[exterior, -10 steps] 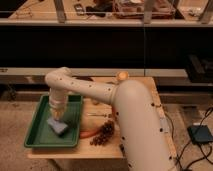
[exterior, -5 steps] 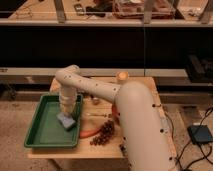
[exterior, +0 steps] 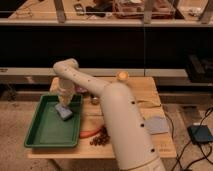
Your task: Wipe tray with sponge
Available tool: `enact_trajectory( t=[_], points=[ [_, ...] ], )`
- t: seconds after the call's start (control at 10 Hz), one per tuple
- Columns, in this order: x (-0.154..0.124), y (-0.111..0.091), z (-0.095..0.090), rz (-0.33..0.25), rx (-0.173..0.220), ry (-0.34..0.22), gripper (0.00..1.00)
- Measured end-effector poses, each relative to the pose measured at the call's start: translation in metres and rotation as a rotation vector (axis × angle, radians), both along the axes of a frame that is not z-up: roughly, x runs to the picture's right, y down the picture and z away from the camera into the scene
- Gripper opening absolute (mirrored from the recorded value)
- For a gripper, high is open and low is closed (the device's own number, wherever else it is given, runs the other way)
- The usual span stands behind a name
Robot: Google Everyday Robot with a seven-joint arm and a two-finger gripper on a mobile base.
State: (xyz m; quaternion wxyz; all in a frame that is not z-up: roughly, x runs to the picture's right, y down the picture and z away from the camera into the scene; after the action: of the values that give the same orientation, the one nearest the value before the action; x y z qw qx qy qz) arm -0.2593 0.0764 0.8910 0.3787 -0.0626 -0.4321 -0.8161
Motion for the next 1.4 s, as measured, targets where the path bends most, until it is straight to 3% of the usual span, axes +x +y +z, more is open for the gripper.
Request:
enact_trajectory(
  t=[0.4, 0.7, 1.1, 1.4],
  points=[
    [-0.055, 0.029, -0.027, -0.063, 0.001, -0.102, 0.00],
    [-0.065, 0.060, -0.055, -0.117, -0.009, -0.173, 0.00],
    [-0.020, 0.078, -0.079, -0.141, -0.025, -0.179, 0.00],
    [0.028, 0.074, -0.072, -0.115, -0.024, -0.110, 0.00]
  ],
)
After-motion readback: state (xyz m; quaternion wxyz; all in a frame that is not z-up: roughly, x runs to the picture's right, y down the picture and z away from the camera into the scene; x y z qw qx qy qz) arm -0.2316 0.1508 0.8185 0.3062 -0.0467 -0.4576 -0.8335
